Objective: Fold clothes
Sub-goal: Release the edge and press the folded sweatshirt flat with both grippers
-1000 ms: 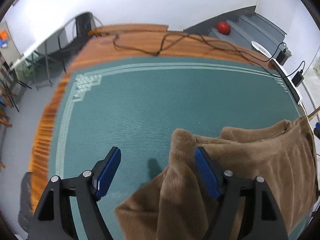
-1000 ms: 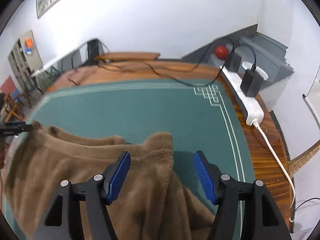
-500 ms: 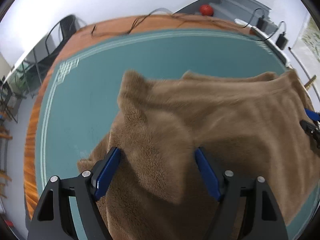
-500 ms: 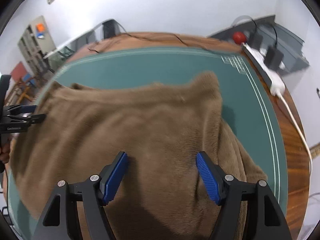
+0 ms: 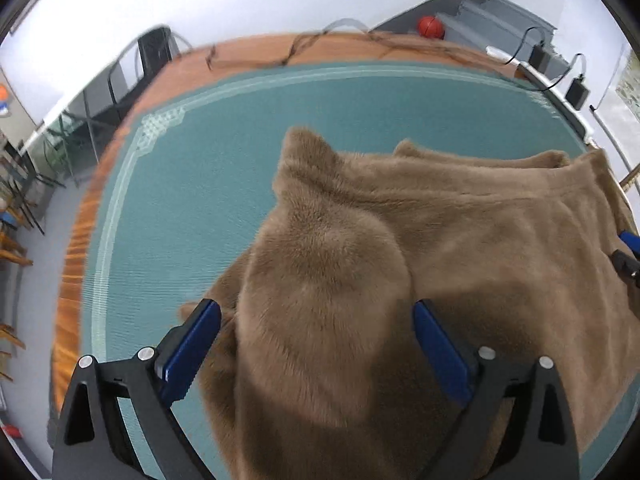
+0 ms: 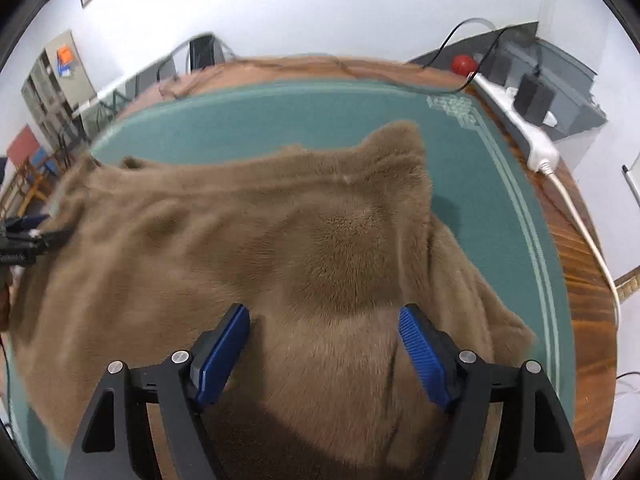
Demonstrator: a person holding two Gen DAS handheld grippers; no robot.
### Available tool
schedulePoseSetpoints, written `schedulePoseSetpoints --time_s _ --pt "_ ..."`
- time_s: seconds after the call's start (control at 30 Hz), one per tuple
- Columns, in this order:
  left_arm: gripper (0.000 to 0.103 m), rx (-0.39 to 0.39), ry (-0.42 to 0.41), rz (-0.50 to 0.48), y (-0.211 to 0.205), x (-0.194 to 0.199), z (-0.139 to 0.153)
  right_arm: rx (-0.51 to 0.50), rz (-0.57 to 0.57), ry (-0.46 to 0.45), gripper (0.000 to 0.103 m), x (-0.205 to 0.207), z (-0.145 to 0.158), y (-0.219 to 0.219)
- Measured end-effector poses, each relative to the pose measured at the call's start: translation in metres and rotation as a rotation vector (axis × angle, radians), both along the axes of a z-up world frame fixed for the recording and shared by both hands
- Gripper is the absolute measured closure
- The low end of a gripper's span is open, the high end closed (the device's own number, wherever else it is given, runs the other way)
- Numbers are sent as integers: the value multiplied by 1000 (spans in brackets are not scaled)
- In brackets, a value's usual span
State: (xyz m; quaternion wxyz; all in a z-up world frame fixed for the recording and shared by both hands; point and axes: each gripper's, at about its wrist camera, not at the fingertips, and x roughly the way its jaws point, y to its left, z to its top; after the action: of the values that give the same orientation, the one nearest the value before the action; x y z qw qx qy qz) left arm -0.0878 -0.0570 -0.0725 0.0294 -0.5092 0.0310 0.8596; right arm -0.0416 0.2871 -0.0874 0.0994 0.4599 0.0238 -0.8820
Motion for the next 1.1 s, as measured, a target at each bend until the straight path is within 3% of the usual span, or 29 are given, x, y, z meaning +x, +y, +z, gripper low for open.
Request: schedulePoseSetpoints --time_s 0.2,0.47,0.73,0.9,1.0,1.1 --pt "5 54 36 -24 3 56 25 -44 -1 31 24 49 18 3" --pt "5 63 -48 -22 20 95 -10 -26 -30 -41 24 73 -22 4" --pt "2 69 -53 -31 19 99 -28 -23 -41 -44 11 72 -36 6" --pt "2 43 -58 -4 23 106 -18 -16 -38 -35 10 72 -35 6" --pt "2 36 -27 -12 27 120 0 -33 -78 -57 10 76 -24 9" --pt "2 33 -3 -39 34 135 11 -60 -97 -16 10 92 -9 9"
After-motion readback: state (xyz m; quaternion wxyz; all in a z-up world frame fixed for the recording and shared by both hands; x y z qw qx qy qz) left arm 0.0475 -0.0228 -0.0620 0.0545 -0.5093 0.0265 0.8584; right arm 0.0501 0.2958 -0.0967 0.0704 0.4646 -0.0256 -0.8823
